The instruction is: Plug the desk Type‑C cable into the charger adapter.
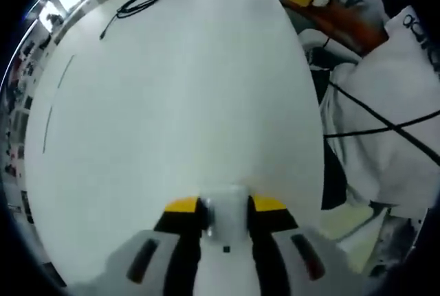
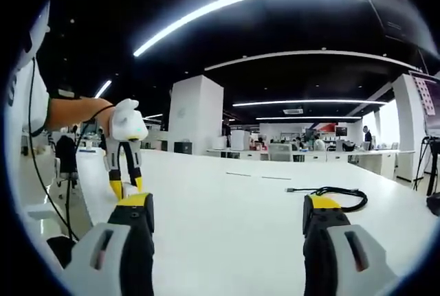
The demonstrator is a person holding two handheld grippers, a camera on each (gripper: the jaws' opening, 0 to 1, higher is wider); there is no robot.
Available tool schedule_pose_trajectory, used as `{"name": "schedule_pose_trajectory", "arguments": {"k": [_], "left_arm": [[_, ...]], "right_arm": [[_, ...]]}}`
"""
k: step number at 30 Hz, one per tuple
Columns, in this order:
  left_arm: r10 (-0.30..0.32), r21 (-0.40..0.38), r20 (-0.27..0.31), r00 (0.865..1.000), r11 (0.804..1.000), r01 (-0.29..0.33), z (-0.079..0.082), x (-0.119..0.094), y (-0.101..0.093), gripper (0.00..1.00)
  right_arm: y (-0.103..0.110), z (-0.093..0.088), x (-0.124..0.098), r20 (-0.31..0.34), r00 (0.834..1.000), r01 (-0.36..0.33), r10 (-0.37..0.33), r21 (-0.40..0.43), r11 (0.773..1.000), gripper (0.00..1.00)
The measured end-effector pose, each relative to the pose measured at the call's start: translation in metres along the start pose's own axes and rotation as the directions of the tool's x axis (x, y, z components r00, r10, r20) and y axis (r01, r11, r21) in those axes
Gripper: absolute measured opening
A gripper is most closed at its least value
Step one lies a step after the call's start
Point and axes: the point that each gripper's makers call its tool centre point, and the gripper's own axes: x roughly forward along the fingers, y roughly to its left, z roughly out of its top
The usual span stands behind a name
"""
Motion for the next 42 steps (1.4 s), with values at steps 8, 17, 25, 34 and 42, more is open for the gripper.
{"name": "schedule_pose_trajectory", "arguments": {"k": [8, 17, 25, 34, 42], "left_arm": [[0.0, -0.002, 0.009, 1.0, 1.0, 0.0, 0.0, 0.0, -0.005, 0.25], [-0.002, 0.007, -0.004, 1.0, 1.0, 0.002, 0.004, 0.002, -0.017, 0.25], [-0.002, 0.013, 0.001, 1.0, 1.0, 0.002, 0.003, 0.001, -0.014, 0.25], [-0.001, 0.023, 0.045, 0.999, 1.0, 0.0, 0.008, -0.01, -0.01, 0.27], [-0.043, -0.03, 0.166, 0.985, 0.998, 0.049, 0.018, -0.031, -0.016, 0.3]], "right_arm": [[0.001, -0.001, 0.0, -0.001, 1.0, -0.005, 0.005, 0.0, 1.0, 0.9], [-0.002, 0.0, 0.0, 0.003, 1.0, 0.0, 0.0, 0.002, 1.0, 0.9], [-0.001, -0.002, 0.0, -0.003, 1.0, -0.003, 0.003, 0.004, 1.0, 0.9], [-0.002, -0.003, 0.0, -0.004, 1.0, -0.004, 0.004, 0.007, 1.0, 0.9], [-0.001, -0.003, 0.0, -0.005, 1.0, -0.005, 0.005, 0.007, 1.0, 0.9]]}}
